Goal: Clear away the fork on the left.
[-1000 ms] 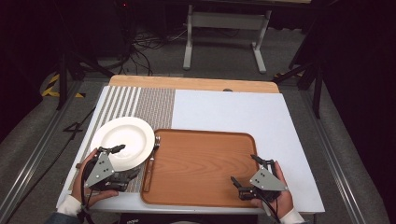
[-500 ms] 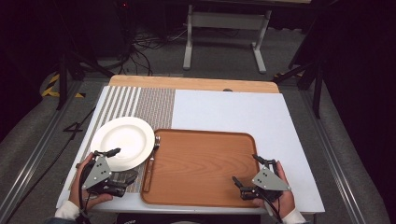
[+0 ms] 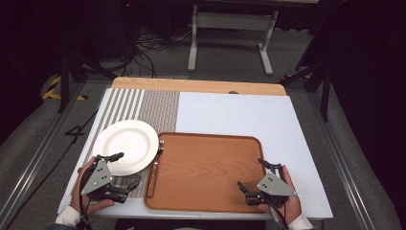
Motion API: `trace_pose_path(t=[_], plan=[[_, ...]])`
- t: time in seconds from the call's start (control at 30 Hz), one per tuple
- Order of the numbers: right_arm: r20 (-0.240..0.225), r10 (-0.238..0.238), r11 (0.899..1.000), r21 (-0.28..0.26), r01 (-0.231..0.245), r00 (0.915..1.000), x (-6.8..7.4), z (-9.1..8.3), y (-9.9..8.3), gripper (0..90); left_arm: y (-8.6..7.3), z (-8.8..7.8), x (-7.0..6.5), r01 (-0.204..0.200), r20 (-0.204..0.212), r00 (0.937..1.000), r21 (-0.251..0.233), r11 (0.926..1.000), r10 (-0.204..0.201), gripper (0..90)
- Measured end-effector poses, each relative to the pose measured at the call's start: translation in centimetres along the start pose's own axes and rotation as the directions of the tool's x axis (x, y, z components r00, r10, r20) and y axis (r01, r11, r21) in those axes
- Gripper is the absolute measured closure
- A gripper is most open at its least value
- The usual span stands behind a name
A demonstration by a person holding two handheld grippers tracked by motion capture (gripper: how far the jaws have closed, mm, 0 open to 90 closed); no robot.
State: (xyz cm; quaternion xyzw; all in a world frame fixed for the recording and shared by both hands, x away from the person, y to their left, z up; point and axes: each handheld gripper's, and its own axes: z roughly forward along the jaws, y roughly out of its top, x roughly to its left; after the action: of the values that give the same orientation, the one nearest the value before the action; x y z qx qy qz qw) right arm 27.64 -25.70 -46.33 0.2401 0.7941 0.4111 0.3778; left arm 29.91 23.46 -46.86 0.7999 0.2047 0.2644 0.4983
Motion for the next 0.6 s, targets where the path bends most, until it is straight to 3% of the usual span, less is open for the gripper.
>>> trace_pose_path(t=[0.6], plan=[[-0.002, 0.003, 1.0, 0.0, -0.003, 1.0, -0.09, 0.12, -0.04, 4.7, 0.11, -0.02, -0.1, -0.012, -0.007, 0.9999, 0.014, 0.9998, 0.012, 3.4]])
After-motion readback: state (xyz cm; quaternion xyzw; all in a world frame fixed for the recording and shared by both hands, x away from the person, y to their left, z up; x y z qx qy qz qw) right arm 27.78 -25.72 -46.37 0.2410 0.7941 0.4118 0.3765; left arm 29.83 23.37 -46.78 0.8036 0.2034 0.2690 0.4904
